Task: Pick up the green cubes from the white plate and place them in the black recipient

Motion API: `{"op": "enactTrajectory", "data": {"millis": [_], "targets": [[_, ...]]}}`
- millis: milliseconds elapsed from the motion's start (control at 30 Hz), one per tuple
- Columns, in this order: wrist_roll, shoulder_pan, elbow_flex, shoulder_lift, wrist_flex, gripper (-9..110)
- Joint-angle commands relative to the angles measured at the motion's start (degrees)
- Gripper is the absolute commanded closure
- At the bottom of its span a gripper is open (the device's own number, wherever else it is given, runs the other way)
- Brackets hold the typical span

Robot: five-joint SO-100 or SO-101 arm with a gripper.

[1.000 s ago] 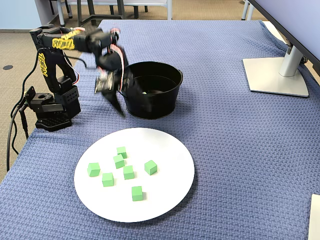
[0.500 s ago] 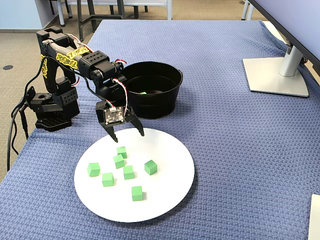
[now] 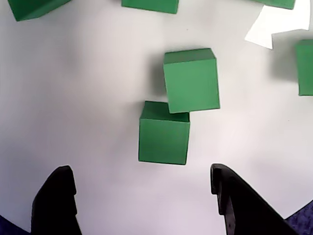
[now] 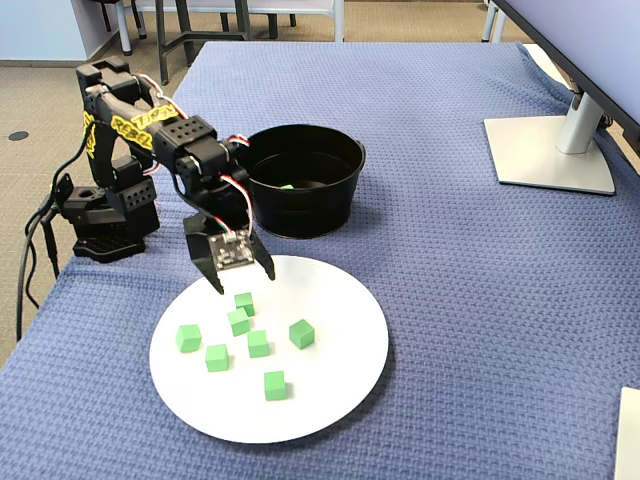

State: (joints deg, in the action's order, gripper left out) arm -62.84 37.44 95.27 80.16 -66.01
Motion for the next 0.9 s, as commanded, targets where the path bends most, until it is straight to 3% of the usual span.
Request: {"op": "enactTrajectory", "data": {"millis": [0,867], "targets": [[-1.2,1.6,-3.6,-0.5,1.7,73],[-1.2,2.1,-6.2,-6.9,5.8,80]]}}
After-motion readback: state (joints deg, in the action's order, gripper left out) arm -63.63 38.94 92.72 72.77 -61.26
